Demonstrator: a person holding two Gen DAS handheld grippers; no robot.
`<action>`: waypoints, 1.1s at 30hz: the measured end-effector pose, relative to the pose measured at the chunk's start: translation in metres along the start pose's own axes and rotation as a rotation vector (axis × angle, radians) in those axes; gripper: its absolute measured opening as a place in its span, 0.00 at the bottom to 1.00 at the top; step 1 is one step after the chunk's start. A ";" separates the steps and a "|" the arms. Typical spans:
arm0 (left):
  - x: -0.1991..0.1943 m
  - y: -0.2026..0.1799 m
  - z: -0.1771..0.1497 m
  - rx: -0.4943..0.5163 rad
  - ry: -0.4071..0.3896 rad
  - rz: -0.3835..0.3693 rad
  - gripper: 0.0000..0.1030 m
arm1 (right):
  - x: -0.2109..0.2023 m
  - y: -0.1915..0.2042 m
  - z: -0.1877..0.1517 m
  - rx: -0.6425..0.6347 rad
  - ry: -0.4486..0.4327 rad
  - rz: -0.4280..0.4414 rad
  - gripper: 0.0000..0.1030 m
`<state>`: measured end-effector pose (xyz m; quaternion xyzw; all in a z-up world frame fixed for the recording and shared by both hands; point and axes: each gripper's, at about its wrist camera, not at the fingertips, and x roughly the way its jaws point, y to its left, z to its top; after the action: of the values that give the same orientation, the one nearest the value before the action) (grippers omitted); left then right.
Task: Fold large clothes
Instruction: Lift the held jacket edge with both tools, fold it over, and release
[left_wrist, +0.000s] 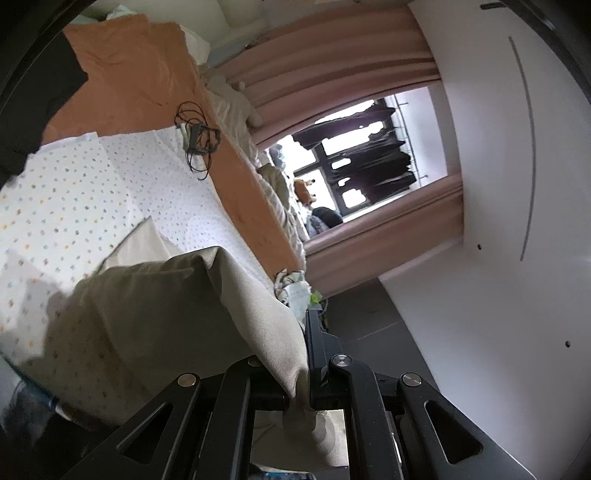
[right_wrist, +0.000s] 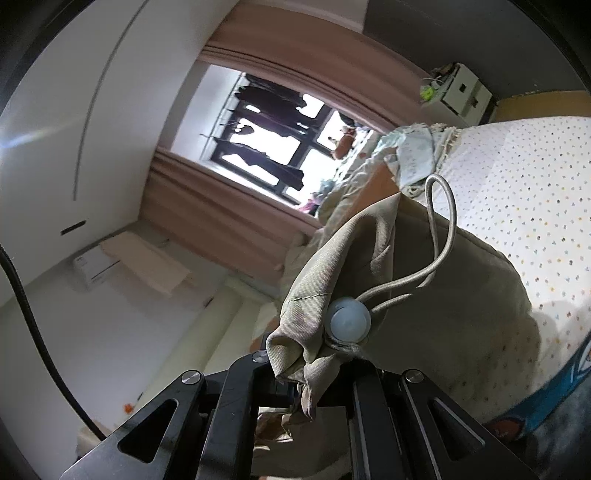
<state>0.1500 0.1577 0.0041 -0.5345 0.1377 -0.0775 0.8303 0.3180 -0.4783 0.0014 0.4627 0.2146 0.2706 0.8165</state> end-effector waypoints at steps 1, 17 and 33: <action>0.009 0.000 0.006 0.001 0.004 0.008 0.06 | 0.006 -0.002 0.003 0.003 -0.004 -0.006 0.07; 0.128 0.042 0.066 -0.048 0.045 0.100 0.06 | 0.126 -0.049 0.043 0.057 -0.028 -0.086 0.07; 0.218 0.145 0.069 -0.192 0.142 0.302 0.22 | 0.207 -0.137 0.026 0.156 0.053 -0.283 0.13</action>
<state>0.3762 0.2177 -0.1323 -0.5778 0.2814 0.0241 0.7658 0.5247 -0.4209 -0.1258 0.4825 0.3194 0.1475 0.8021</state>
